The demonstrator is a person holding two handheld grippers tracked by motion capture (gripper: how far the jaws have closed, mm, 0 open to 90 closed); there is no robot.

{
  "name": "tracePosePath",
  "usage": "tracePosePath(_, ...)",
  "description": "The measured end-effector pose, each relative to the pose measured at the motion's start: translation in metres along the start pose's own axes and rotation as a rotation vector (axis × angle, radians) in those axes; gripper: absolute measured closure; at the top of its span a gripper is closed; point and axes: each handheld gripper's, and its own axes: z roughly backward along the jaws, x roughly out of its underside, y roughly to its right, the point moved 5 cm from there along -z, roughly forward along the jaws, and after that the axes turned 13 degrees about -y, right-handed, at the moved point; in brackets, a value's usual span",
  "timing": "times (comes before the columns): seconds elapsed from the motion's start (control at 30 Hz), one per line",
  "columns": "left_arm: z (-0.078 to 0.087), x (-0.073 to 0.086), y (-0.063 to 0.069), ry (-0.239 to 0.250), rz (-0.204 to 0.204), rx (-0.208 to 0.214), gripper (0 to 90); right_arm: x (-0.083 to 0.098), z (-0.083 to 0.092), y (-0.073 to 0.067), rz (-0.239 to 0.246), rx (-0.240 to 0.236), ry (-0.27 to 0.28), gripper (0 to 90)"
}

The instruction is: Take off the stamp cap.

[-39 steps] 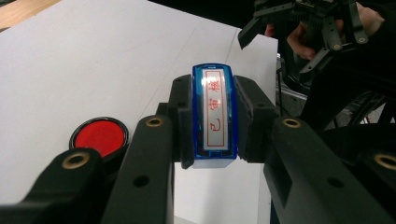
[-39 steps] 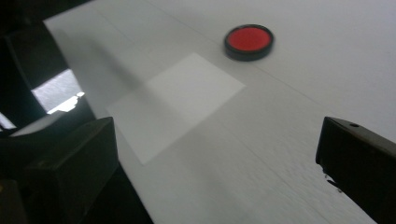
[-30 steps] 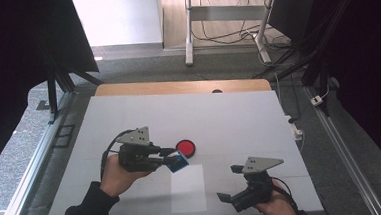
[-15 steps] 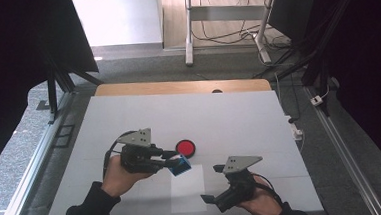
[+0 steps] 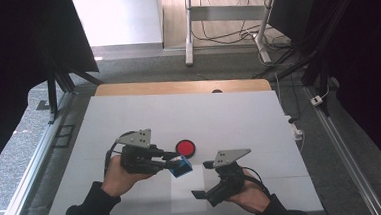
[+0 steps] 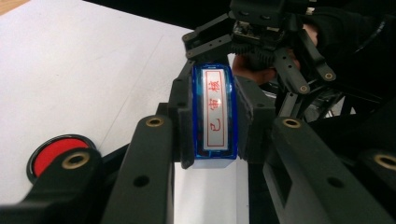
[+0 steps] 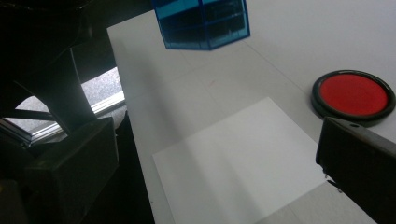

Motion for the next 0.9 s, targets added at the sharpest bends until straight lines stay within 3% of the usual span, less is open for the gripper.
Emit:
tracePosePath(0.33, -0.002, 0.001, 0.002, 0.001, -0.030, 0.034, 70.8, -0.013, -0.011, -0.003, 0.032, -0.040, -0.014, 0.0)
tracePosePath(0.5, -0.004, 0.002, 0.003, -0.014, -0.053, 0.049, 70.8, -0.022, -0.018, -0.009, 0.075, -0.061, -0.031, 0.0)
tracePosePath(0.67, -0.004, 0.002, 0.004, -0.017, -0.065, 0.064, 70.8, -0.027, -0.019, -0.009, 0.102, -0.079, -0.021, 17.4)
tracePosePath(0.9, -0.004, 0.003, 0.005, -0.013, -0.088, 0.082, 70.8, -0.028, -0.014, -0.009, 0.116, -0.150, -0.013, 45.1)
